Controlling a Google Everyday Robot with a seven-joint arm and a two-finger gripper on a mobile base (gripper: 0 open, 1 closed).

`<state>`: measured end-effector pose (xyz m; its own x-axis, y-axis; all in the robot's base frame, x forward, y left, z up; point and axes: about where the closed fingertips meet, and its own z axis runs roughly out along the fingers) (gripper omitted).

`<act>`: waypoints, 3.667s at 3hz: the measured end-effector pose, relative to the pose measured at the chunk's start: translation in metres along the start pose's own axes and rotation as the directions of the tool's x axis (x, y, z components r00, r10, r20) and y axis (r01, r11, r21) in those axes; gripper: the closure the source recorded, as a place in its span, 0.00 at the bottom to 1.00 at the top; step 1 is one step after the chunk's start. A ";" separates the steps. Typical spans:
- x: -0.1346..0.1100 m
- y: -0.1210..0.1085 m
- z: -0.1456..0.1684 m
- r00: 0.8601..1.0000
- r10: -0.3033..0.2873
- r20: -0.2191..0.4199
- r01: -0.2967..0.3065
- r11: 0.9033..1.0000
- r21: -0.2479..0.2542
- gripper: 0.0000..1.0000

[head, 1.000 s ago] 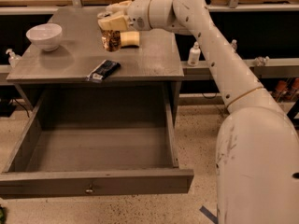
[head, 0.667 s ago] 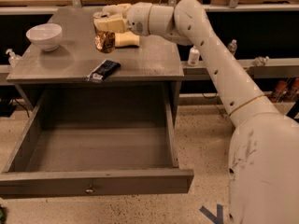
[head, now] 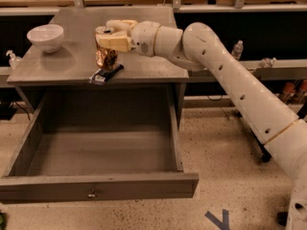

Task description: Place orange can into top drawer

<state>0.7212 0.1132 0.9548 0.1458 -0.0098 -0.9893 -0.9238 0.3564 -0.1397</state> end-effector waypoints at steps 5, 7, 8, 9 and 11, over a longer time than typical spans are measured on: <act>0.019 0.066 -0.090 0.996 -0.069 0.052 0.075 0.990 -0.121 1.00; 0.024 0.098 -0.099 0.998 -0.042 -0.038 0.032 0.975 -0.221 1.00; 0.058 0.106 -0.112 0.997 -0.032 -0.066 0.019 0.982 -0.188 1.00; 0.098 0.116 -0.141 0.993 -0.050 -0.107 0.034 0.988 -0.150 1.00; 0.161 0.130 -0.154 0.953 -0.094 -0.287 0.037 0.980 -0.198 1.00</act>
Offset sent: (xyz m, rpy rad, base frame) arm -0.0804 -0.0830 -0.0678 0.0322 -0.0828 0.0864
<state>0.5701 0.0141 0.7705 0.1243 -0.3112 -0.9422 -0.9696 0.1638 -0.1820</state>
